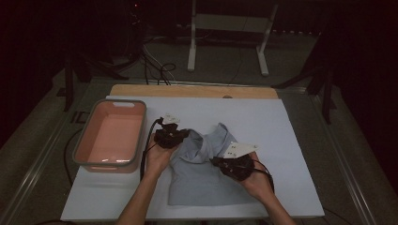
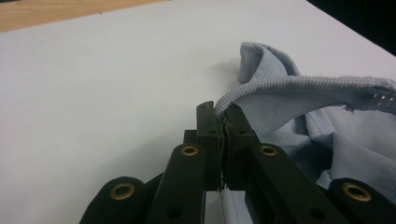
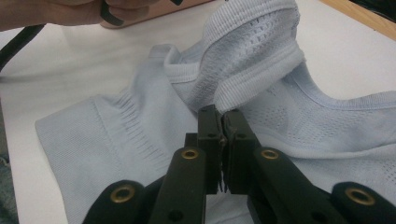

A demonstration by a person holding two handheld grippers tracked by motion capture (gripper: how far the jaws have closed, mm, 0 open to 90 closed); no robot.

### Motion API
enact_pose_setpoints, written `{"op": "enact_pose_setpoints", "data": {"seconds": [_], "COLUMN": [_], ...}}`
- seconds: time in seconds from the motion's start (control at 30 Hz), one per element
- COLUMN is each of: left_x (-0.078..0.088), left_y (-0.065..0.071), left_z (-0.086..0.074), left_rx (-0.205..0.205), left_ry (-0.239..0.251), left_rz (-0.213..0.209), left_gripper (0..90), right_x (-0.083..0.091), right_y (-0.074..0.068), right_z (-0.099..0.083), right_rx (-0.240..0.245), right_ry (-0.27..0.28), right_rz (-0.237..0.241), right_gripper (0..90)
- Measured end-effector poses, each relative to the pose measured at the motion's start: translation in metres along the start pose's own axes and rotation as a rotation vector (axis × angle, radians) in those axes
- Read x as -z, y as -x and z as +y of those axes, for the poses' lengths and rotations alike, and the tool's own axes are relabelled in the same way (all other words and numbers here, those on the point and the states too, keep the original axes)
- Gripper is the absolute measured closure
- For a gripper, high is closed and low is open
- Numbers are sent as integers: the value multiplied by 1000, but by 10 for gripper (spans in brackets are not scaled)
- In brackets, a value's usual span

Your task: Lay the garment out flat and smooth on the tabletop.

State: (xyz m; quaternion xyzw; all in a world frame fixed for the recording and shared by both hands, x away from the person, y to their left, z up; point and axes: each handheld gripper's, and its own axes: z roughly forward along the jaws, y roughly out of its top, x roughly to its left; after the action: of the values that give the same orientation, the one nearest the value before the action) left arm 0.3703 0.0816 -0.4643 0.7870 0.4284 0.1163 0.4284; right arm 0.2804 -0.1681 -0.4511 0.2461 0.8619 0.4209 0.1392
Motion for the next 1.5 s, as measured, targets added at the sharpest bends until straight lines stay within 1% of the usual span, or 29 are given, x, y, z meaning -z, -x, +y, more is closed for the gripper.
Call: {"op": "enact_pose_setpoints", "data": {"seconds": [0.03,0.07,0.1,0.13,0.17,0.23,0.3,0.33,0.37,0.43,0.47,0.5,0.53,0.57,0.63,0.73,0.77,0.83,0.87,1.03,1.17,1.2,1.27,1.33,1.37,1.4,1.43,1.47,1.5], "left_x": [-1,-1,-2,-2,-3,-4,-5,-5,-5,-5,-4,-3,-1,1,4,11,14,18,20,27,30,30,28,24,22,19,16,14,13], "left_y": [-1,-2,-3,-4,-6,-8,-9,-10,-11,-11,-10,-11,-11,-10,-9,-4,-2,3,5,17,25,27,31,34,35,36,37,37,37], "left_z": [0,0,0,0,0,-1,-2,-2,-2,-3,-3,-4,-4,-4,-4,-3,-3,-2,-2,1,3,3,3,3,3,3,3,2,2], "left_rx": [1,3,12,20,24,30,37,45,49,46,54,62,71,71,71,64,68,60,58,35,39,41,30,15,5,-4,-15,-23,-30], "left_ry": [-2,-3,-5,-5,-9,-23,-34,-33,-32,-34,-30,-23,-15,-6,6,37,49,68,78,113,128,127,107,77,59,39,23,8,2], "left_rz": [6,12,18,23,27,38,45,50,51,53,54,54,46,43,36,10,-2,-23,-36,-82,-143,-160,-177,-182,-175,-166,-154,-156,-145], "left_gripper": [881,881,880,879,877,872,864,841,795,731,697,639,606,583,541,498,486,479,477,475,470,460,448,440,446,473,531,592,676], "right_x": [0,0,0,0,0,1,2,3,5,7,9,11,12,14,18,22,24,27,28,34,38,39,40,42,43,43,44,44,44], "right_y": [0,0,0,1,2,4,8,10,13,18,20,23,25,28,33,41,43,47,50,62,68,70,71,72,71,71,70,70,69], "right_z": [0,1,1,1,0,-1,-2,-3,-4,-6,-8,-9,-11,-13,-18,-26,-29,-35,-38,-53,-62,-64,-68,-72,-73,-75,-76,-77,-78], "right_rx": [-3,-6,-9,-13,-16,-25,-39,-47,-54,-65,-74,-75,-82,-81,-90,-105,-115,-123,-127,-174,-204,-206,-210,-216,-218,-221,-224,-221,-221], "right_ry": [2,4,9,7,5,2,-4,-7,-7,-11,-13,-19,-24,-28,-34,-48,-56,-72,-72,-98,-113,-119,-132,-144,-148,-153,-157,-159,-162], "right_rz": [-2,-6,-14,-27,-28,-40,-59,-67,-75,-97,-111,-123,-139,-144,-168,-188,-203,-227,-230,-267,-286,-285,-286,-280,-281,-275,-272,-267,-264], "right_gripper": [854,820,752,720,686,586,513,480,450,406,391,380,373,361,354,347,347,348,349,372,414,423,440,469,477,494,507,519,534]}}
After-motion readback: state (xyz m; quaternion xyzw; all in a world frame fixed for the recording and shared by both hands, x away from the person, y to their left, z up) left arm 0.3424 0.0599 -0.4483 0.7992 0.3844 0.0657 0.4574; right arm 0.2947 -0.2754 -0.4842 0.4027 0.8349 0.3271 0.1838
